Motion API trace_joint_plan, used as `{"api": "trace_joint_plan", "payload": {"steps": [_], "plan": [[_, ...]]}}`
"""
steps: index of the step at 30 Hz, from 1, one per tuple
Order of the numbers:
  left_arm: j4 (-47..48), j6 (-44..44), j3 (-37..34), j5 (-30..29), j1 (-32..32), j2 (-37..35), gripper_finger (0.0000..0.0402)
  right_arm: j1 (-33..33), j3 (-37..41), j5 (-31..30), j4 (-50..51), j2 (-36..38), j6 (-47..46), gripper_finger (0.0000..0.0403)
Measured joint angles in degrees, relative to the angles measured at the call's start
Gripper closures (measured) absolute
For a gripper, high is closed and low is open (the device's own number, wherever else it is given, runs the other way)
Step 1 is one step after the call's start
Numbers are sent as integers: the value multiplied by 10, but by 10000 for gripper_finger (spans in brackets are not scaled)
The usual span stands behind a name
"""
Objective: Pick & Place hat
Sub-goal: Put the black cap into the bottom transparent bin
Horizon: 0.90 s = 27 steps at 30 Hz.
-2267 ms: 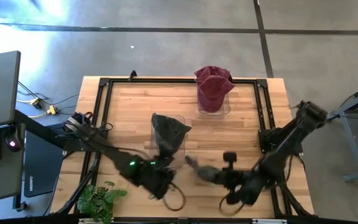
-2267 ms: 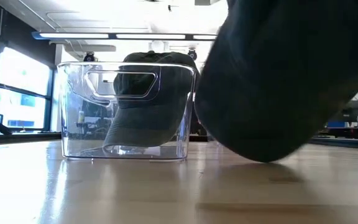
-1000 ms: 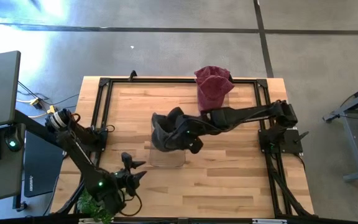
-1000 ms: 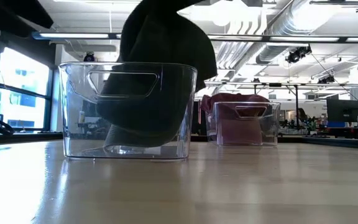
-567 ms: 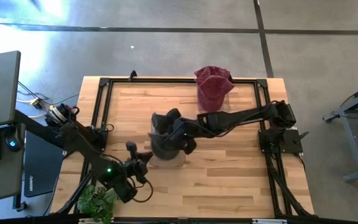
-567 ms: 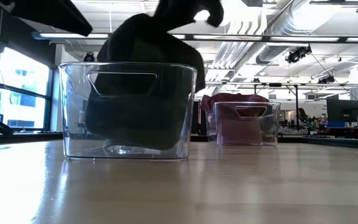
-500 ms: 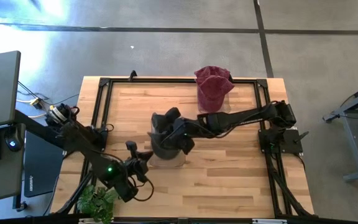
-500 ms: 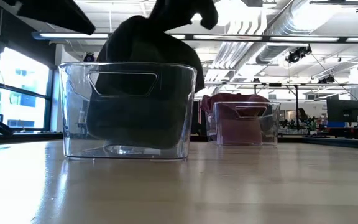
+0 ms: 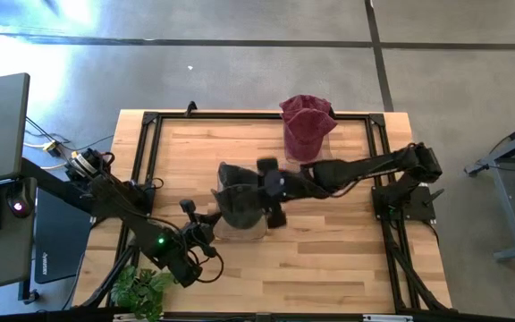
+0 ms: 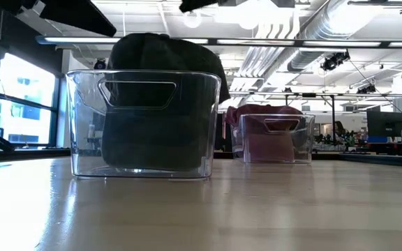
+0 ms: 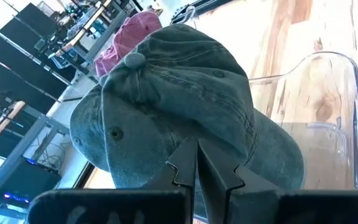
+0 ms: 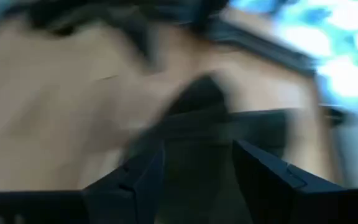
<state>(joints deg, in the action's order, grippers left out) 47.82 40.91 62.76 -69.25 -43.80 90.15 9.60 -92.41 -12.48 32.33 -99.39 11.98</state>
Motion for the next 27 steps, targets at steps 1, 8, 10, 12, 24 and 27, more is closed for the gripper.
{"api": "trace_joint_plan", "payload": {"steps": [1,8,10,12,24,27], "plan": [[2,7,0,-2,4,0,391,5,14,37,1,1,-3,219],[75,64,0,38,60,-11,400,17,181,112,-151,-2,-20,276],[97,76,-1,39,80,-11,401,2,226,76,-227,-2,-40,297],[91,75,-14,36,105,-11,401,-15,264,42,-308,-2,-64,316],[83,74,-67,31,163,-10,401,-29,313,-13,-377,9,-128,379],[102,69,-48,49,144,-20,401,0,309,-27,-375,34,-120,387]]}}
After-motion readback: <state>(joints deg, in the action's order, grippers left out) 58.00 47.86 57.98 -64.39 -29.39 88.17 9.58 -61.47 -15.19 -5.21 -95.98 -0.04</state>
